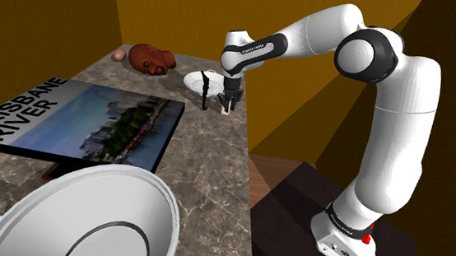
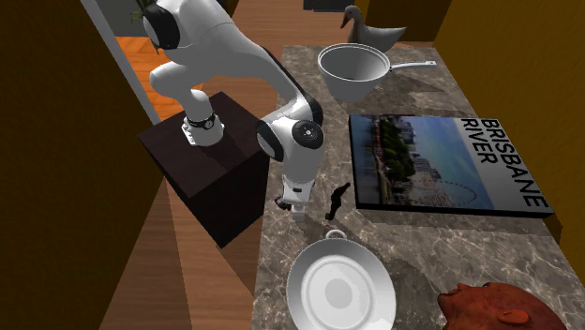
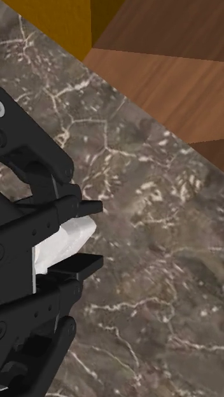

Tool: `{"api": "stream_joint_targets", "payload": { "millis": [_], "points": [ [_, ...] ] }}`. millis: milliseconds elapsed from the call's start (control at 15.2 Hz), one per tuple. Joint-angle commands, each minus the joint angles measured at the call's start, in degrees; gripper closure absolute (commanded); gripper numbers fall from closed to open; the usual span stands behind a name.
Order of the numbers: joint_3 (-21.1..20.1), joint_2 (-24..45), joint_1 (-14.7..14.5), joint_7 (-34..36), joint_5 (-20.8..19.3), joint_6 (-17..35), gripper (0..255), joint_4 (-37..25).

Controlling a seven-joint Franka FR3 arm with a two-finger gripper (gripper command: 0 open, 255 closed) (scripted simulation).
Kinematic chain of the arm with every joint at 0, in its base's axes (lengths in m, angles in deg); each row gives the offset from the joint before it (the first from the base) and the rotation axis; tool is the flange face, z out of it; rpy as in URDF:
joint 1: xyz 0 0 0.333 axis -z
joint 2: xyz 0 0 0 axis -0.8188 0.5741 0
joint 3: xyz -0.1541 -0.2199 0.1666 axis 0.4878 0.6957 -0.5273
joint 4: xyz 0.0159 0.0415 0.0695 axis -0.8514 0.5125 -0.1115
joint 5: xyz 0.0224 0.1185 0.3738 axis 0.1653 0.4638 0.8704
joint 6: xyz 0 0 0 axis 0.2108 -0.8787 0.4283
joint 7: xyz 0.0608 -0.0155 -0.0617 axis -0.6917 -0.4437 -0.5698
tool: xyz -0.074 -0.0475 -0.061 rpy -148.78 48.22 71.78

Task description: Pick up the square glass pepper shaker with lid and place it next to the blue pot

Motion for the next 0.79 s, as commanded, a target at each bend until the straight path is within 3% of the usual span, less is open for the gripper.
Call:
{"api": "stream_joint_targets", "payload": {
  "millis": [0,462,726],
  "points": [
    [0.0,0.0,0.0,0.0,0.0,0.0,255,0.0],
    [0.0,0.0,0.0,0.0,0.0,0.01,255,0.0],
    [-0.02,-1.36,0.01,-0.08,0.06,-2.54,255,-1.18]
  ]
}}
